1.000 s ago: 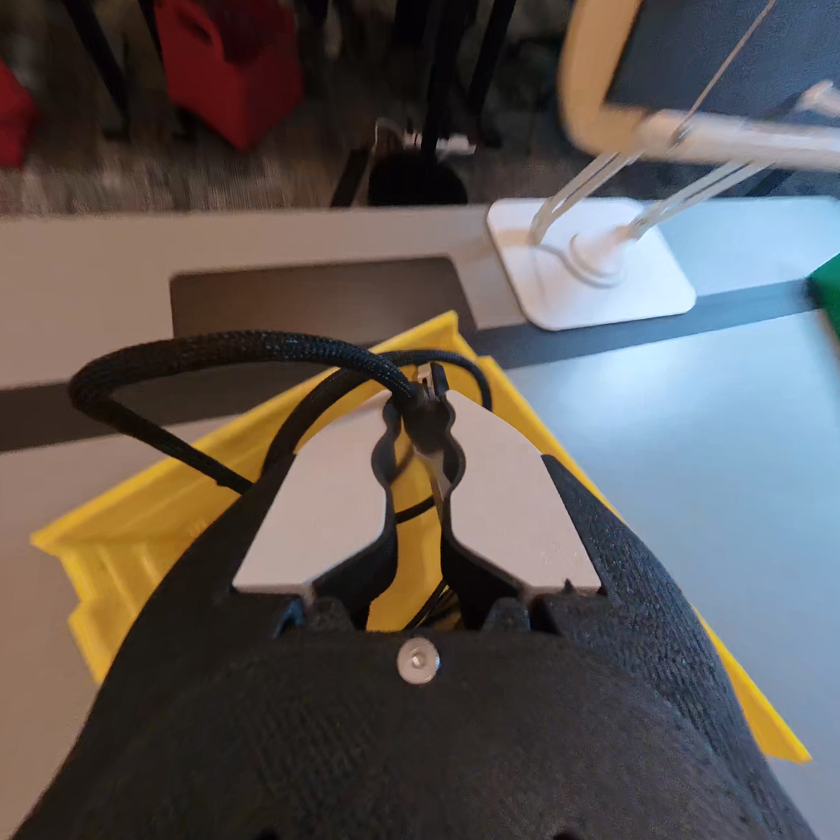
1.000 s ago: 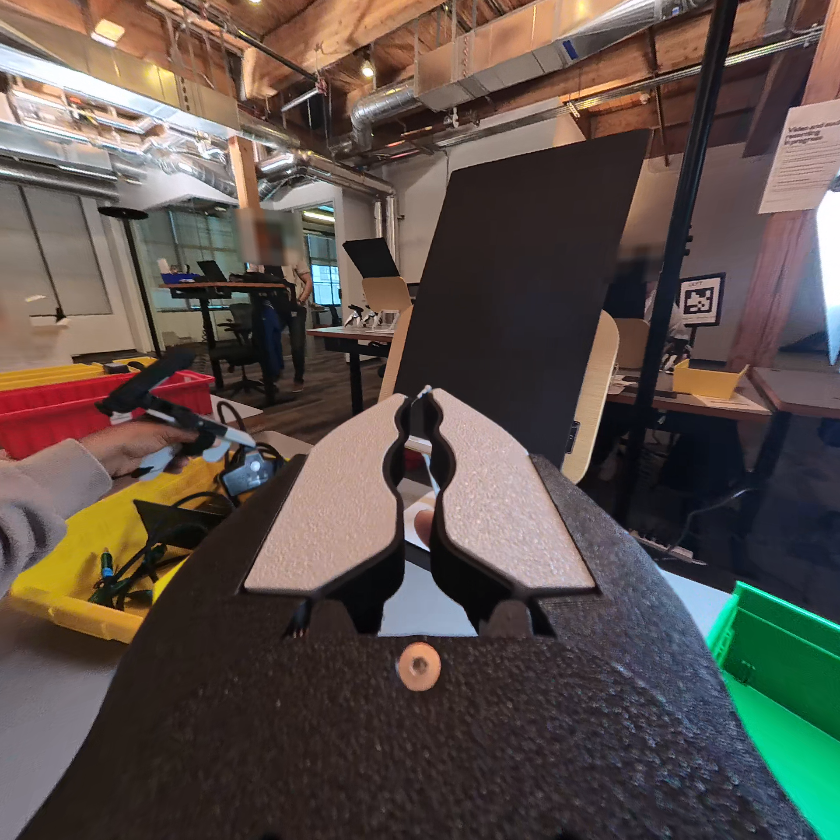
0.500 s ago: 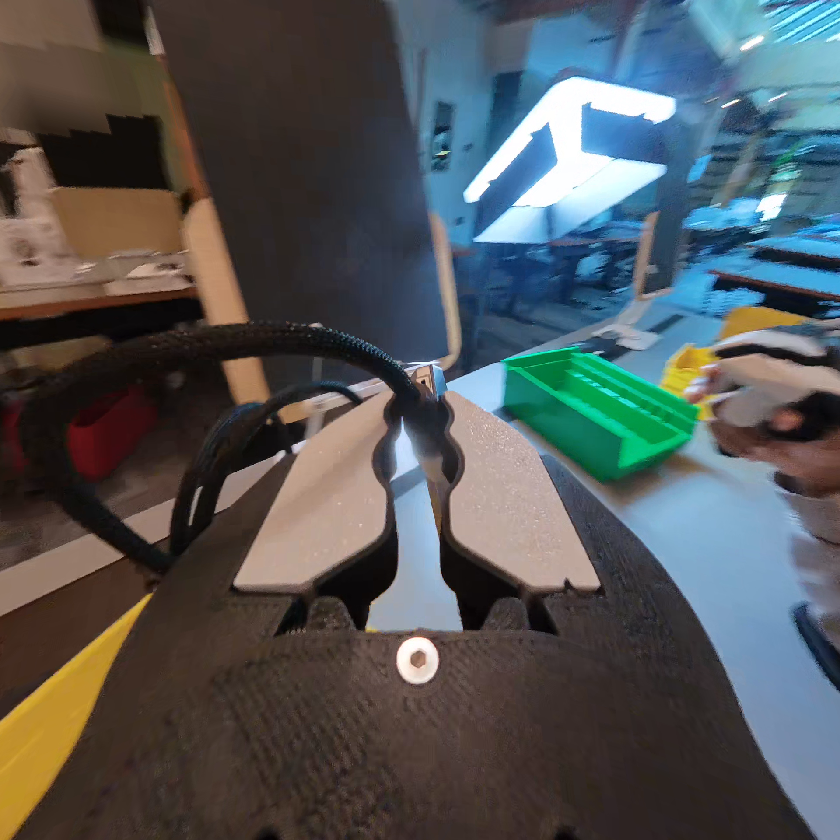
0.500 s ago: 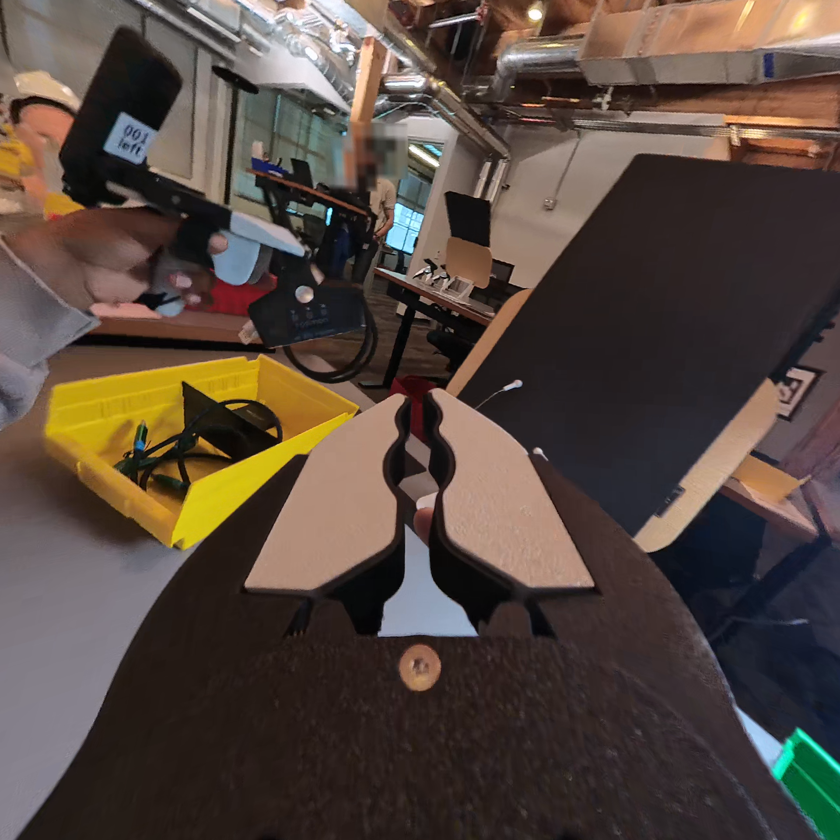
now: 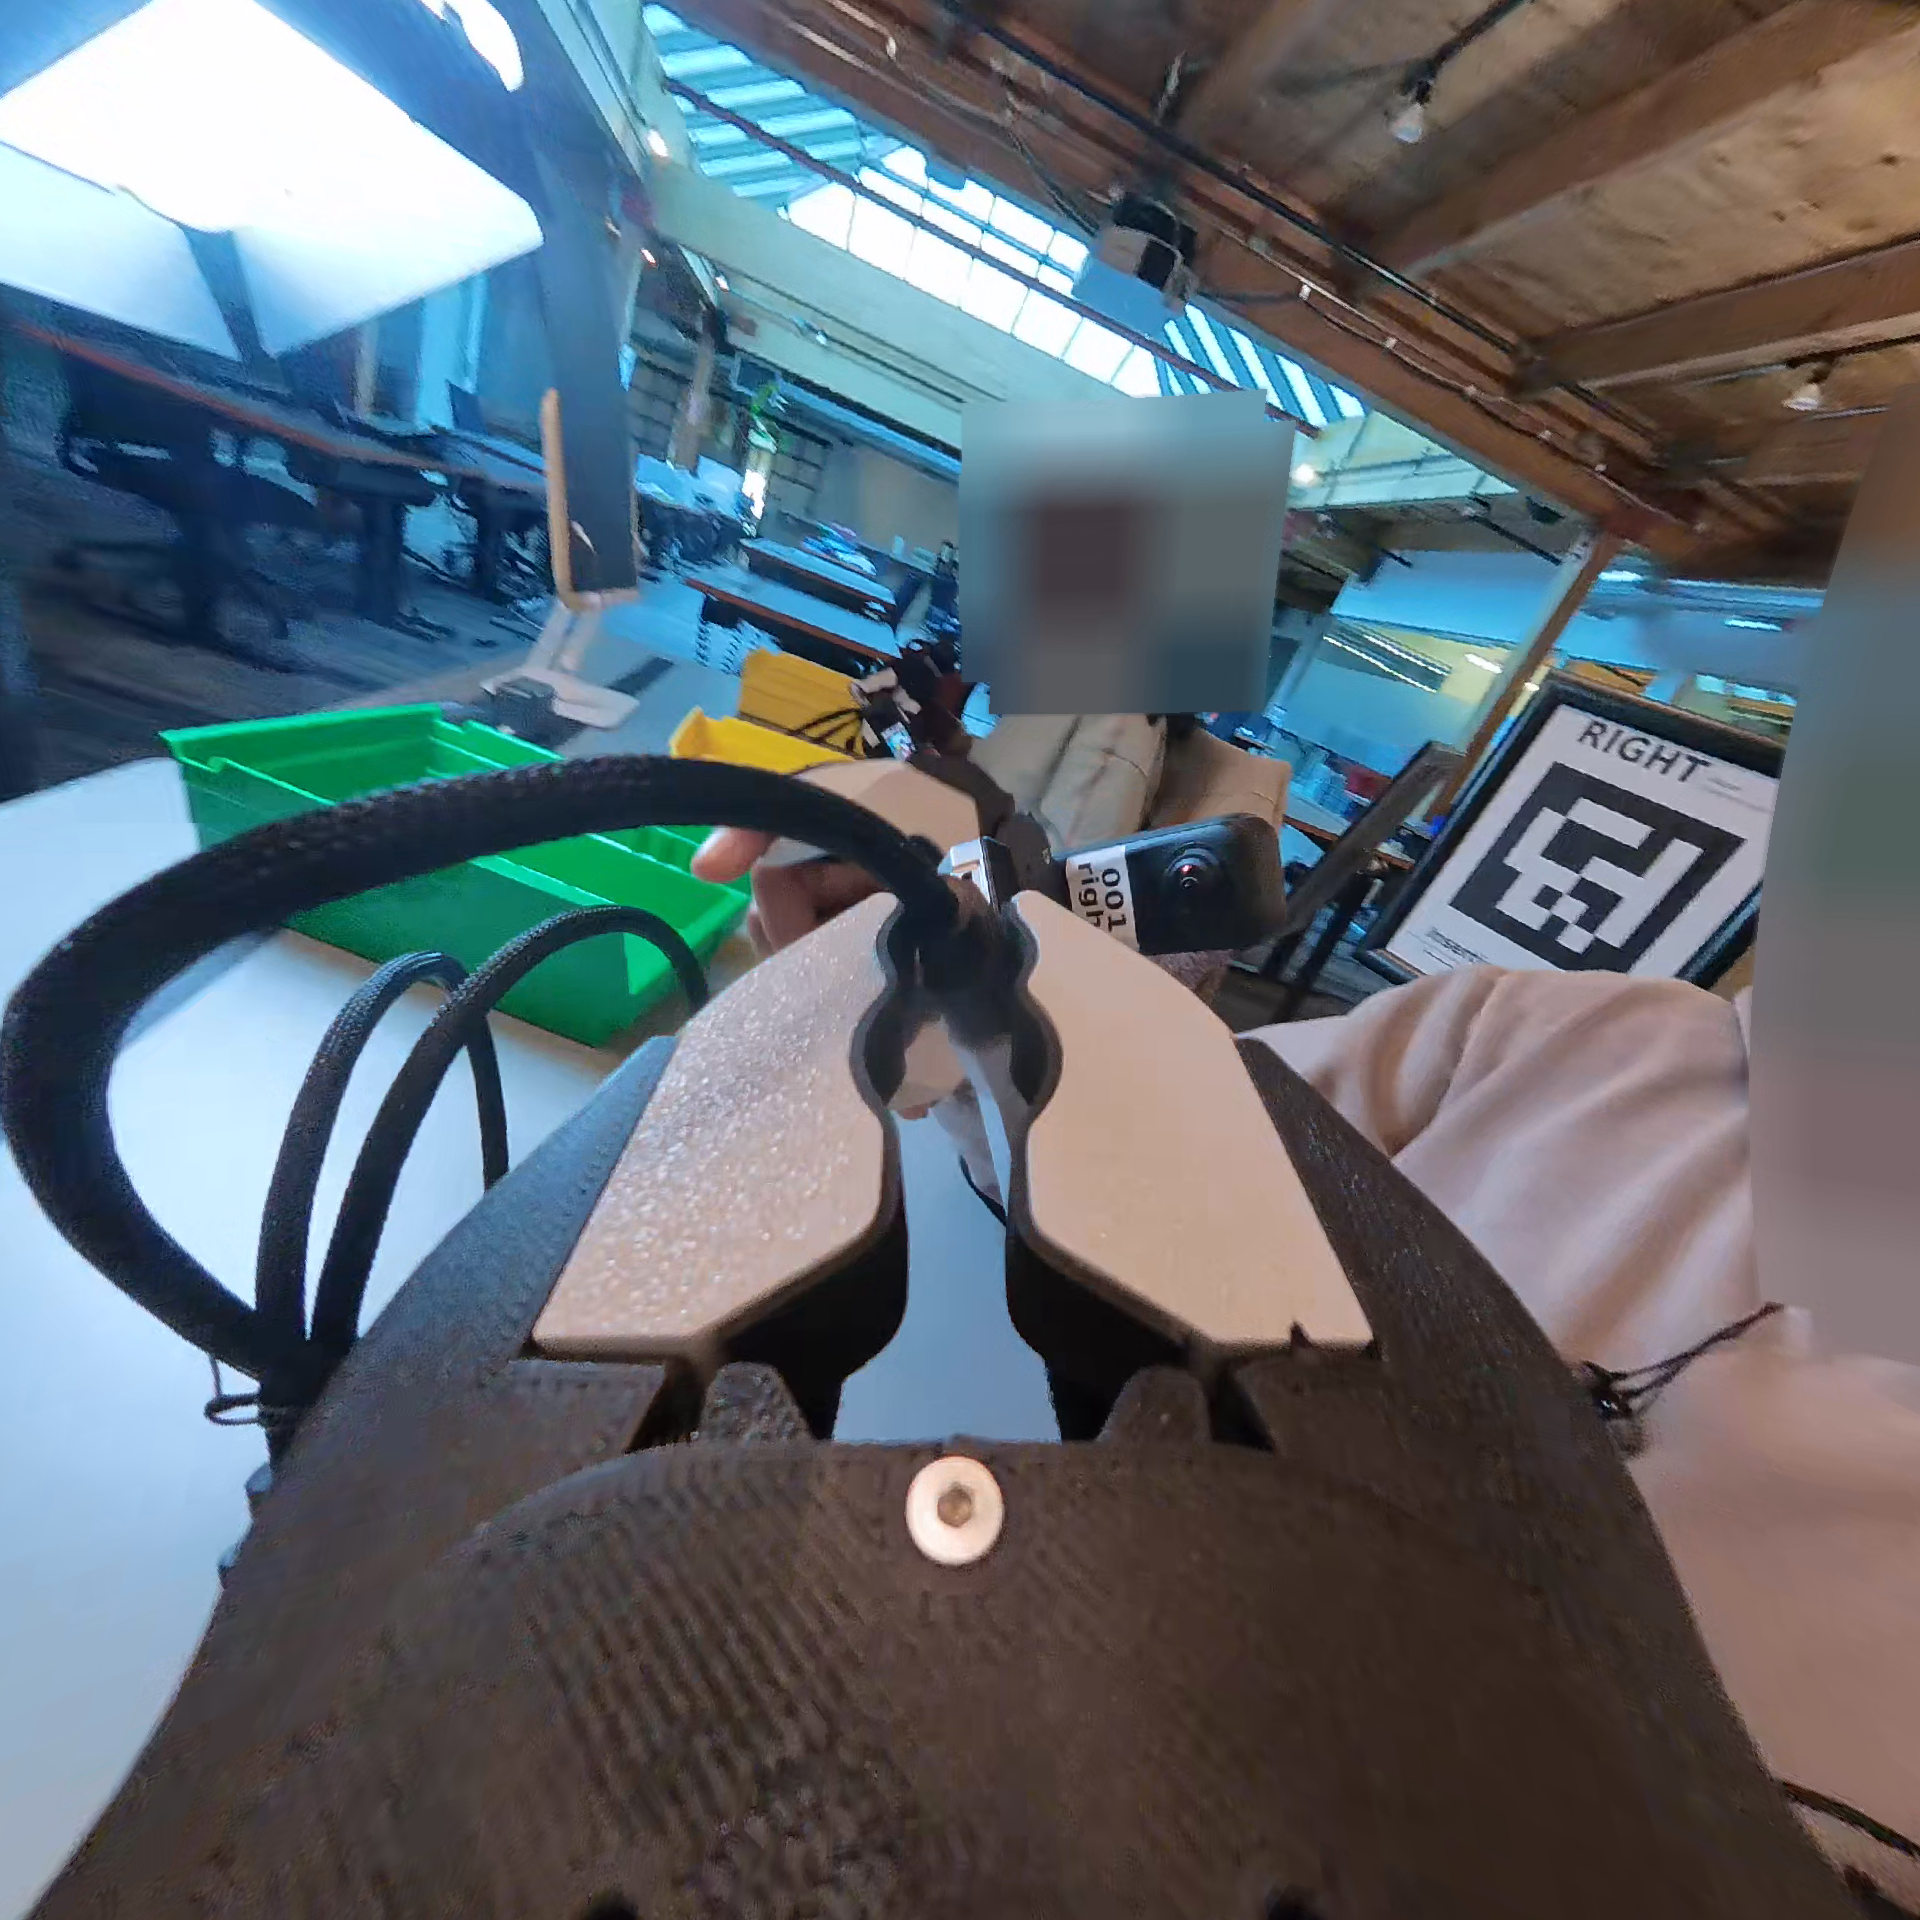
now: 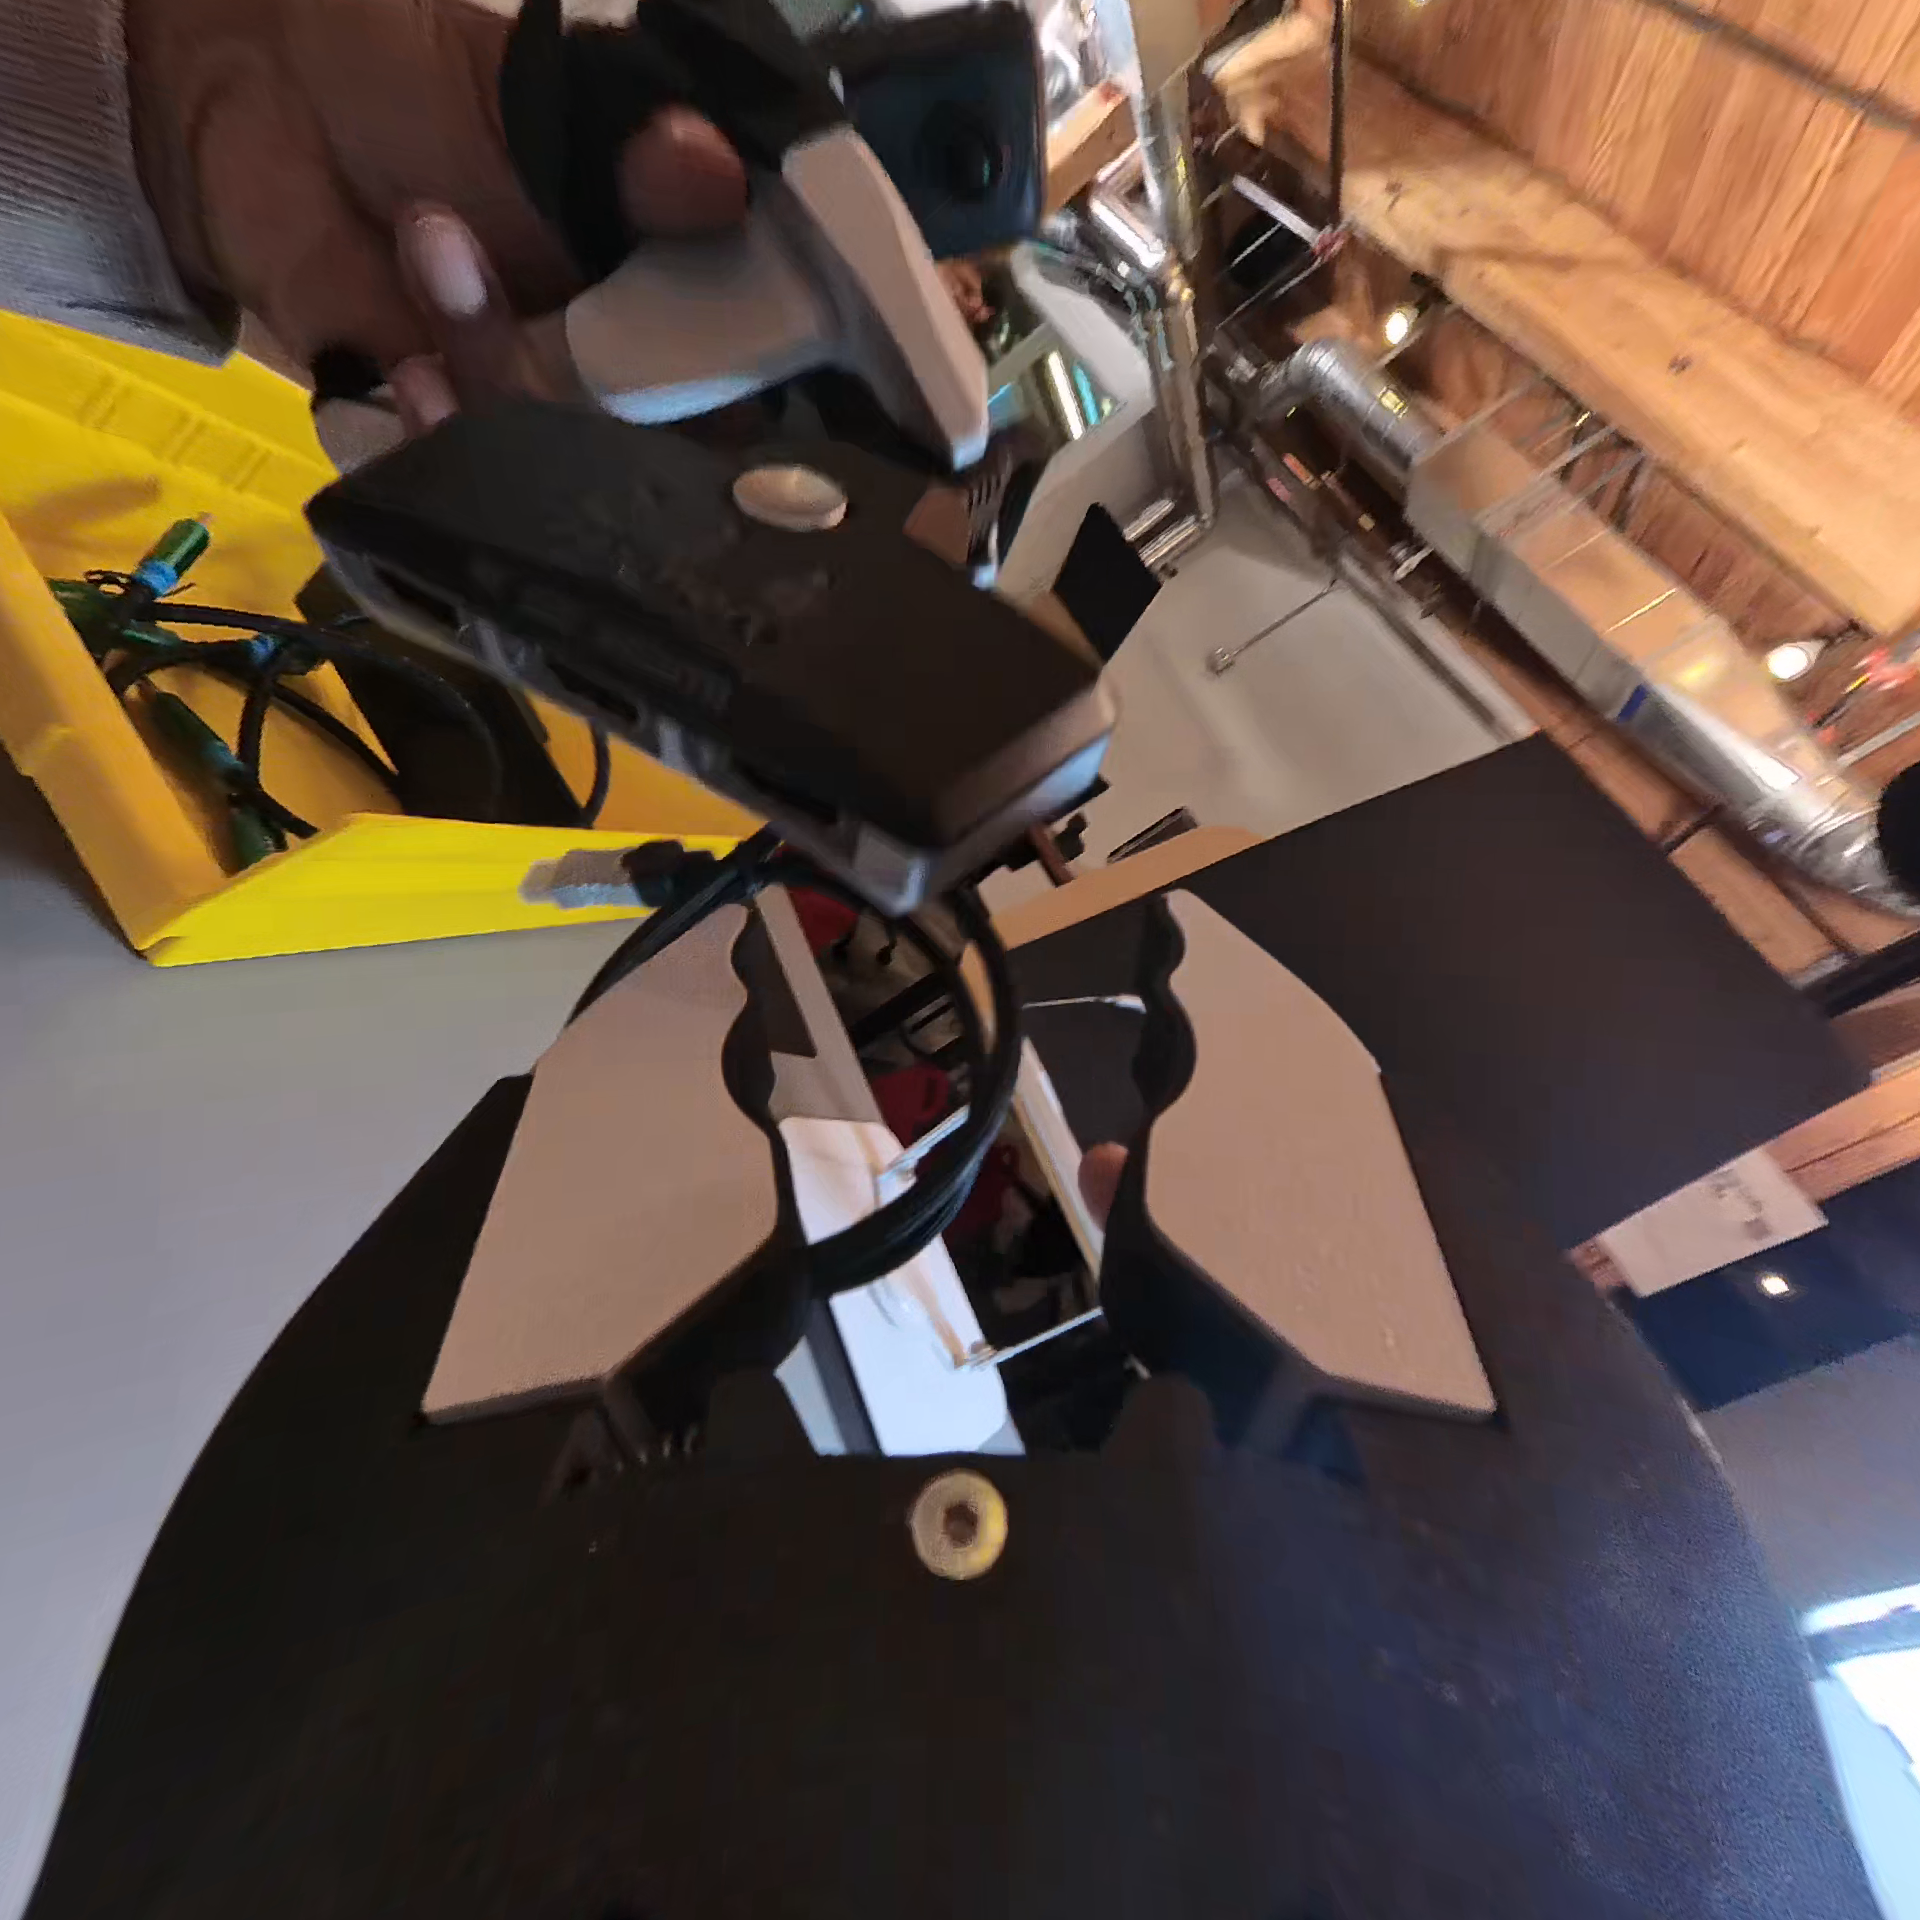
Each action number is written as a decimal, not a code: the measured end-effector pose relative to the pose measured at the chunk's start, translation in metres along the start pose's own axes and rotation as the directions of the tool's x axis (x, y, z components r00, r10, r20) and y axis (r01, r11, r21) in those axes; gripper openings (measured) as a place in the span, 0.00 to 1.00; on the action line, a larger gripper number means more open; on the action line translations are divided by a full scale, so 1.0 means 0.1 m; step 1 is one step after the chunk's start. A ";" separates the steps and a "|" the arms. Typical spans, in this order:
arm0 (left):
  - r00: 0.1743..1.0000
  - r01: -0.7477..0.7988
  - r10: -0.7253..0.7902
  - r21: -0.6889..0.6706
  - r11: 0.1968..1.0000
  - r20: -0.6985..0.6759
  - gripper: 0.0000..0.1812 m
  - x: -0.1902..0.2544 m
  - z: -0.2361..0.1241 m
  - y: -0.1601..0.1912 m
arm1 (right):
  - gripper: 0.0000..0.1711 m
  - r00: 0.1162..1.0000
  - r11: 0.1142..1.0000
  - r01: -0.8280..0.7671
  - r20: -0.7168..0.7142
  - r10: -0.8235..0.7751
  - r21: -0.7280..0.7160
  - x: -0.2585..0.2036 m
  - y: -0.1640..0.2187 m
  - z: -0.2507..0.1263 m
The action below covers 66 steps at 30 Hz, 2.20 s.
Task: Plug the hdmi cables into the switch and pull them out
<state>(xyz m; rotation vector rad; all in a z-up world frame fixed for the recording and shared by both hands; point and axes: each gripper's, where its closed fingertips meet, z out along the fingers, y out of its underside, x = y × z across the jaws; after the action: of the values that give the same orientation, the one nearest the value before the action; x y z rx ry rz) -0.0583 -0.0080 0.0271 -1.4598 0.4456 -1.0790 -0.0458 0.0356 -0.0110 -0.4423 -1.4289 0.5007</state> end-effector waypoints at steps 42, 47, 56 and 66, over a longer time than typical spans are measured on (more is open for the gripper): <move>0.852 -0.495 0.463 0.089 0.864 0.244 0.20 0.24 0.02 -0.30 | 0.13 0.976 0.973 -0.214 0.018 0.217 -0.088 0.63 -0.01 -0.60; 0.609 -0.689 0.726 -0.240 0.684 0.320 0.23 0.27 0.24 -0.09 | 0.13 0.969 0.976 -0.163 0.166 0.186 -0.143 0.28 -0.13 -0.50; 0.580 -0.733 0.810 -0.382 0.563 0.081 0.16 0.31 0.44 0.40 | 0.13 0.889 0.977 -0.210 0.406 0.210 -0.043 -0.13 -0.47 -0.56; 0.818 -0.564 0.574 0.143 0.814 -0.041 0.12 0.68 0.49 0.09 | 0.16 0.814 0.787 -0.542 0.417 0.404 0.295 0.23 -0.88 -0.67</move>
<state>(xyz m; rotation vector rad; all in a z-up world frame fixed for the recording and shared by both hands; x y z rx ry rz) 0.0179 -0.0355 0.0498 -1.0644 0.8036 -0.6631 0.0277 -0.0225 0.0515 -0.3968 -1.4790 1.3209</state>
